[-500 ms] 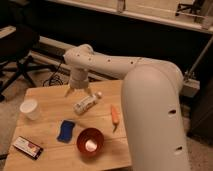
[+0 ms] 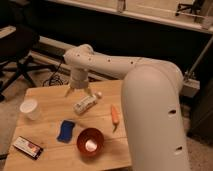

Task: Push the ceramic bowl across the table

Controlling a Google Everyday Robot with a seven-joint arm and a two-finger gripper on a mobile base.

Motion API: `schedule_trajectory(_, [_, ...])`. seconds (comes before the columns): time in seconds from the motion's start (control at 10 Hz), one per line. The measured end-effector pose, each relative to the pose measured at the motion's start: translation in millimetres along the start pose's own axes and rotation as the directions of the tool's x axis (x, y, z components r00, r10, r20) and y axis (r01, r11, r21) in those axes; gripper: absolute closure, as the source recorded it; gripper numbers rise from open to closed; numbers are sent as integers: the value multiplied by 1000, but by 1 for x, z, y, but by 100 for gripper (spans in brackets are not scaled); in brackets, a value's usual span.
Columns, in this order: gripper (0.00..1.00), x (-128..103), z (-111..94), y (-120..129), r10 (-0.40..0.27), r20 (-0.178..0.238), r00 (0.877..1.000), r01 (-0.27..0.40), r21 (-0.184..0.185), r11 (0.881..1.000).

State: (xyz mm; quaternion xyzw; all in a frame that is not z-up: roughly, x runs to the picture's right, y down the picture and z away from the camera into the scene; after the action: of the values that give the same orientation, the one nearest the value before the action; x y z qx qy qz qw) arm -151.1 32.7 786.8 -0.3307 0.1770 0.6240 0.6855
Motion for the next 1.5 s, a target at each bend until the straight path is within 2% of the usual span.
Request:
schedule_trajectory(1.3, [20, 0, -1, 0, 0, 3, 1000, 0, 1, 1000])
schedule_trajectory(1.5, [20, 8, 1, -8, -30, 15, 999, 30, 17, 999])
